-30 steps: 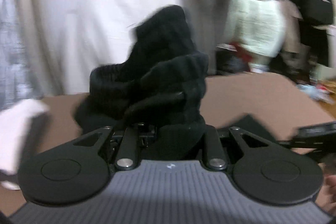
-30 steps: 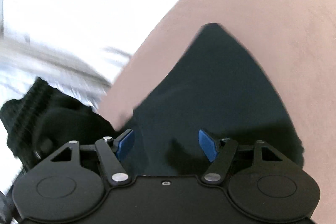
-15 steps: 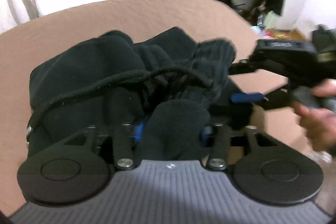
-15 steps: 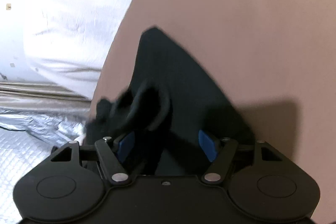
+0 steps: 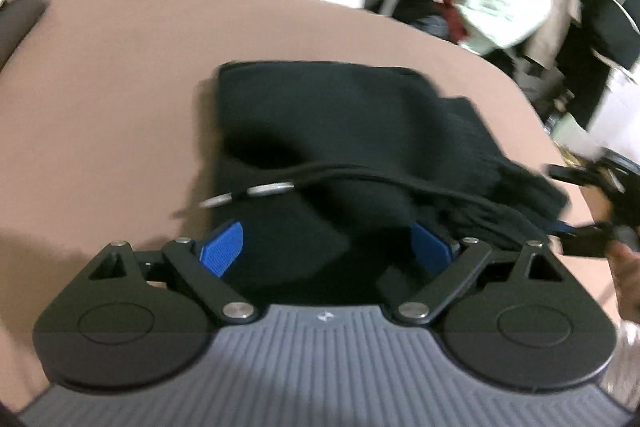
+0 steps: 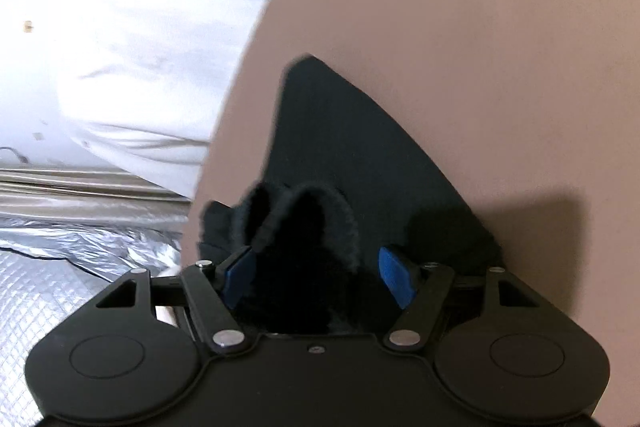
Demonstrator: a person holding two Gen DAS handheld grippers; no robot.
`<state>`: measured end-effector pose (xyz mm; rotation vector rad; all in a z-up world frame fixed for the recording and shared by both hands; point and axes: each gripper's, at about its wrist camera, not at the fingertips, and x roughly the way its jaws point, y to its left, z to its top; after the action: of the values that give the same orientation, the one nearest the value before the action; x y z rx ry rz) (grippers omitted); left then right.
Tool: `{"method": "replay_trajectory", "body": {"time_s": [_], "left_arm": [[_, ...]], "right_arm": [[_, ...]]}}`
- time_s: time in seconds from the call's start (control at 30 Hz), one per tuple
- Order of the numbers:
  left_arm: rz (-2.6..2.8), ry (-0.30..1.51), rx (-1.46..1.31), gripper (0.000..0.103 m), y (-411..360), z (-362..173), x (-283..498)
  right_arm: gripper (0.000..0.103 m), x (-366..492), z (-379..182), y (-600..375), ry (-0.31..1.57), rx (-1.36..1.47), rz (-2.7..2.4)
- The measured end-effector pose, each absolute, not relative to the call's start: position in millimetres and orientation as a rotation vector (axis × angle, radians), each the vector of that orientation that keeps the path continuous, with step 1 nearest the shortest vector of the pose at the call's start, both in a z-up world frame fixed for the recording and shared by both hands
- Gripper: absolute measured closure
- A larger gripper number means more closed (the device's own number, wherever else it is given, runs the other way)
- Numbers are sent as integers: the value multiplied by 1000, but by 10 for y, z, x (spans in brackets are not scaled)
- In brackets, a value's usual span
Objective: Fold clothes
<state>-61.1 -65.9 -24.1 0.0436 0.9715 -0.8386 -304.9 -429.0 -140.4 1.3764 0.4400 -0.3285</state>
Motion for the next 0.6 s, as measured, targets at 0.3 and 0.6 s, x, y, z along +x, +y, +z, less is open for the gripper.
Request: {"method": "replay_trajectory", "body": {"time_s": [0.3, 0.6], "left_arm": [[-801, 1141, 7, 8, -677, -680, -483], [-683, 1149, 8, 13, -585, -714, -447]], "right_arm": [[25, -2625, -1095, -3992, 619, 1032, -230], [25, -2861, -1081, -3795, 675, 975, -386]]}}
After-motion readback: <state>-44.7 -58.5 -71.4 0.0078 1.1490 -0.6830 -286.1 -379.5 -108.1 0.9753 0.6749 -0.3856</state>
